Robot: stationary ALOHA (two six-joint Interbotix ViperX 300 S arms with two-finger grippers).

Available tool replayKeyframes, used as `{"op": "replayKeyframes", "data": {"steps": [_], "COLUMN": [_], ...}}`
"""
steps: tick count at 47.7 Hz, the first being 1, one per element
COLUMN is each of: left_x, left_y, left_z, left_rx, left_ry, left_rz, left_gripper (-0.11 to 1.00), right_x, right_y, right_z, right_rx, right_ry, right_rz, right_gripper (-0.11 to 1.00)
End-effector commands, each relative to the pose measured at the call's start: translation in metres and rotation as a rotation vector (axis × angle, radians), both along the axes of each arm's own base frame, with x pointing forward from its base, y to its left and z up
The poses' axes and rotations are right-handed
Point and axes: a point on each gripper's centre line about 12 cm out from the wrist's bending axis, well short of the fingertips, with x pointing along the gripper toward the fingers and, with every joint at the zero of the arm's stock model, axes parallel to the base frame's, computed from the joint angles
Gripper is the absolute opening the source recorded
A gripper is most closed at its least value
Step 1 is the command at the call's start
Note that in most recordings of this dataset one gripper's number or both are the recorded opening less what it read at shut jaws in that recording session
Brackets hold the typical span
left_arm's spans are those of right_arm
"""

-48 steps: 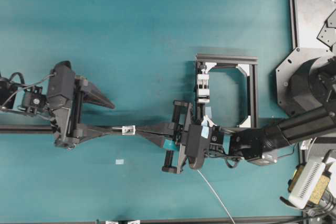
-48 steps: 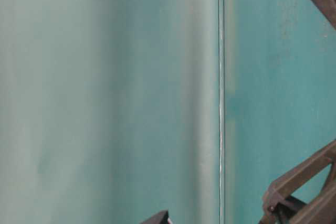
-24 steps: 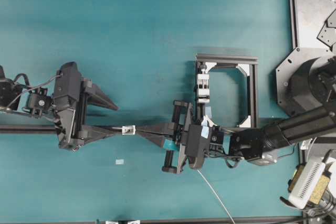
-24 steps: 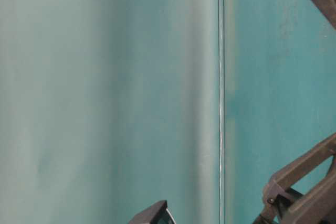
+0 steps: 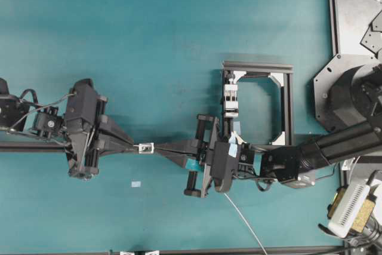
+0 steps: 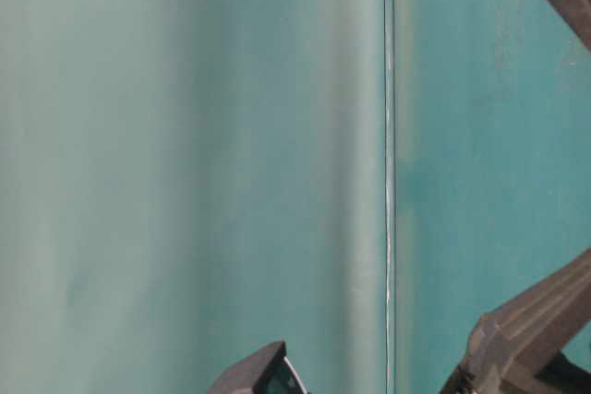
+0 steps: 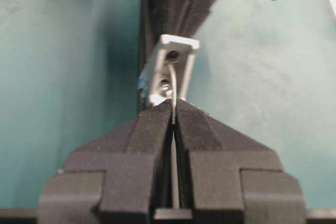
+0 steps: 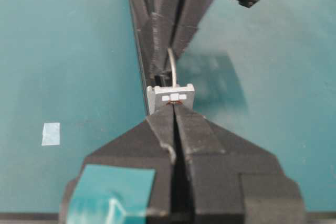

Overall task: Insert the wire into the hole on the right side and pull it with the left arm.
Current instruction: 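Move the left gripper right and close it on the protruding wire tip, then open the right gripper and pull the wire leftward with the left gripper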

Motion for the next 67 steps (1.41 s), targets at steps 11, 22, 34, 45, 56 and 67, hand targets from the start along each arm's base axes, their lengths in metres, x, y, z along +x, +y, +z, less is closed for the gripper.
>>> {"op": "replayKeyframes", "data": {"steps": [11,22,34,45,56,67], "left_x": [0.009,0.009,0.009,0.009,0.007,0.002], "left_y": [-0.006,-0.006,-0.006,-0.008,-0.008,-0.008], "left_z": [0.015,0.015,0.015,0.016,0.018,0.021], "left_rx": [0.001,0.002,0.002,0.002,0.002,0.002], "left_ry": [-0.01,-0.007,-0.007,-0.01,-0.011,-0.013], "left_rz": [-0.013,-0.013,-0.013,-0.02,-0.022,-0.025], "left_gripper": [-0.11,-0.11,-0.11,-0.11,-0.11,-0.11], "right_x": [0.008,0.008,0.01,0.01,0.008,0.001], "right_y": [-0.003,-0.003,-0.003,-0.003,-0.003,-0.003], "right_z": [0.009,0.007,0.005,0.006,0.013,0.014], "right_rx": [0.017,0.024,0.039,0.043,0.053,0.062], "right_ry": [-0.03,-0.015,0.013,0.017,0.019,0.045], "right_rz": [-0.015,-0.013,-0.013,-0.01,0.0,0.015], "right_gripper": [0.0,0.0,-0.01,0.04,0.57,0.83]}}
